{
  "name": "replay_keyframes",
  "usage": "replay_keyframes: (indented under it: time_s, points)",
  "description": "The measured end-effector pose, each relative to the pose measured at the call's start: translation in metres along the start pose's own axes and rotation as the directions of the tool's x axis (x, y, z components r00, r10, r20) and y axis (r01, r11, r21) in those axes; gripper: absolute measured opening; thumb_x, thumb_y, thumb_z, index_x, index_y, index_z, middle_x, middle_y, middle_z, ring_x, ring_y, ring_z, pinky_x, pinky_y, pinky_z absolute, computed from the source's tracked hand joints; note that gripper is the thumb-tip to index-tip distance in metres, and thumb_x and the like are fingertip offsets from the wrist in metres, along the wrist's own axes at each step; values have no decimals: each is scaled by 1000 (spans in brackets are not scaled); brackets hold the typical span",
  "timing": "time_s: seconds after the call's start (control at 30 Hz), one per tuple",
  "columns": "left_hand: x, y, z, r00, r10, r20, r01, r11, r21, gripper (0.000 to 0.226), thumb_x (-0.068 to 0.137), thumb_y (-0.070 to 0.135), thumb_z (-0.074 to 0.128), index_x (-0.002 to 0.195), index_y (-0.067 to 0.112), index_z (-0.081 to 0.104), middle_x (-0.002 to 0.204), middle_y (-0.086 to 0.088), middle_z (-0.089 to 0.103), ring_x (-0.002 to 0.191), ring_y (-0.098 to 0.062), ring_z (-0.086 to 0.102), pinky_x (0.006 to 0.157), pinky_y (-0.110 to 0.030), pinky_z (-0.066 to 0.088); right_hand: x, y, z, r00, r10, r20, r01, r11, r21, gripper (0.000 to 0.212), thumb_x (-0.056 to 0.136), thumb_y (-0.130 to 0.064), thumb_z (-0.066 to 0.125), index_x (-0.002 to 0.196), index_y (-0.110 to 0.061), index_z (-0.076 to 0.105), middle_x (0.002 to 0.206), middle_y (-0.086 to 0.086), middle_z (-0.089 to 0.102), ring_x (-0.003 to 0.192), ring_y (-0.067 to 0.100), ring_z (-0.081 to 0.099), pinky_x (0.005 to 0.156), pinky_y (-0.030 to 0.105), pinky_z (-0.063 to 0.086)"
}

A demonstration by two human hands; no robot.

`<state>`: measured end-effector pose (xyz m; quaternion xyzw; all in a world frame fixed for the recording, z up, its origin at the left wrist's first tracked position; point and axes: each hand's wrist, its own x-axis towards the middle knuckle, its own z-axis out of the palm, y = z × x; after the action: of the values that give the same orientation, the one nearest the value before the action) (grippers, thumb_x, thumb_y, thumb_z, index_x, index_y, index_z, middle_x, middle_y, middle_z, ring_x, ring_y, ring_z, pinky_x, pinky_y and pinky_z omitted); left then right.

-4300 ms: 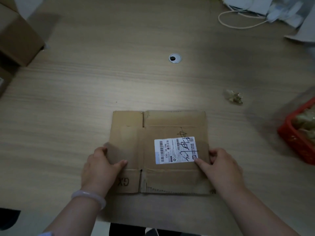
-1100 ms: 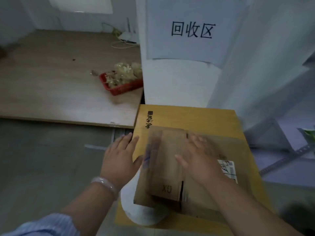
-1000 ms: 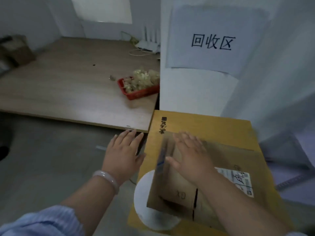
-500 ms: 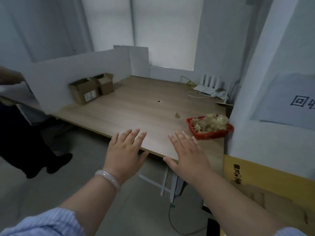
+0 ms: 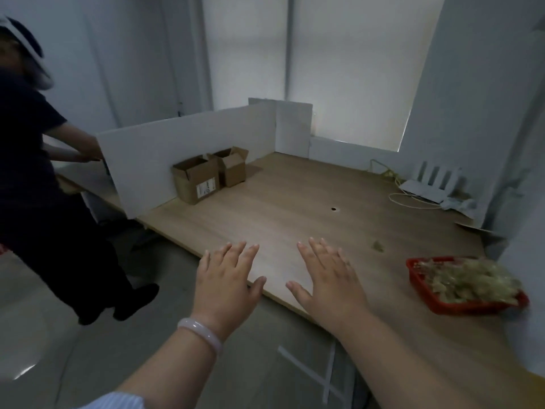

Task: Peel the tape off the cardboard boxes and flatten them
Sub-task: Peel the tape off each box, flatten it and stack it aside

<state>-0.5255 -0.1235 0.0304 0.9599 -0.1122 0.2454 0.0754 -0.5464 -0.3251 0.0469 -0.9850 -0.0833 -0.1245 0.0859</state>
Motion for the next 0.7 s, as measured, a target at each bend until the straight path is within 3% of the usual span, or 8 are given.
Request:
replay_keyframes:
  time_s: [0.17, 0.3, 0.5, 0.63, 0.7]
  points:
    - [76, -42, 39, 999, -32, 4, 32, 999, 39, 57, 81, 54, 57, 132, 28, 52, 132, 5, 57, 125, -20, 51, 103, -49, 37, 97, 2, 34, 1000, -10, 6, 10, 1000, 17, 80, 79, -71, 8, 150, -34, -1, 160, -6, 0, 146, 12, -6, 116, 33, -9]
    - [135, -74, 63, 998, -57, 25, 55, 997, 55, 57, 83, 53, 54, 134, 28, 51, 133, 3, 57, 125, -20, 50, 104, -48, 38, 176, 5, 51, 999, -25, 43, 23, 997, 68, 72, 91, -64, 27, 151, -34, 1, 160, -7, -1, 146, 11, -8, 116, 32, -9]
    - [198, -125, 110, 995, -96, 37, 96, 995, 7, 59, 82, 53, 50, 134, 27, 50, 134, 3, 56, 126, -20, 49, 105, -48, 39, 270, -3, 92, 993, -80, 84, 78, 996, 35, 90, 68, -71, -4, 150, -34, 0, 160, -6, -1, 146, 12, -8, 112, 29, -14]
    - [236, -172, 150, 991, -126, 53, 128, 991, -37, 61, 82, 56, 40, 134, 26, 51, 133, 3, 56, 123, -20, 50, 103, -48, 41, 323, -11, 128, 992, -52, 114, 46, 998, 52, 90, 69, -72, -2, 150, -35, 4, 160, -6, 1, 146, 12, -5, 111, 28, -14]
    - [260, -196, 171, 990, -122, 69, 125, 991, -47, 62, 82, 58, 37, 134, 28, 49, 134, 5, 54, 124, -19, 49, 105, -46, 39, 358, -22, 146, 994, -27, 106, 18, 996, 90, 82, 79, -73, 10, 150, -34, 5, 160, -6, 3, 146, 12, -4, 114, 29, -10]
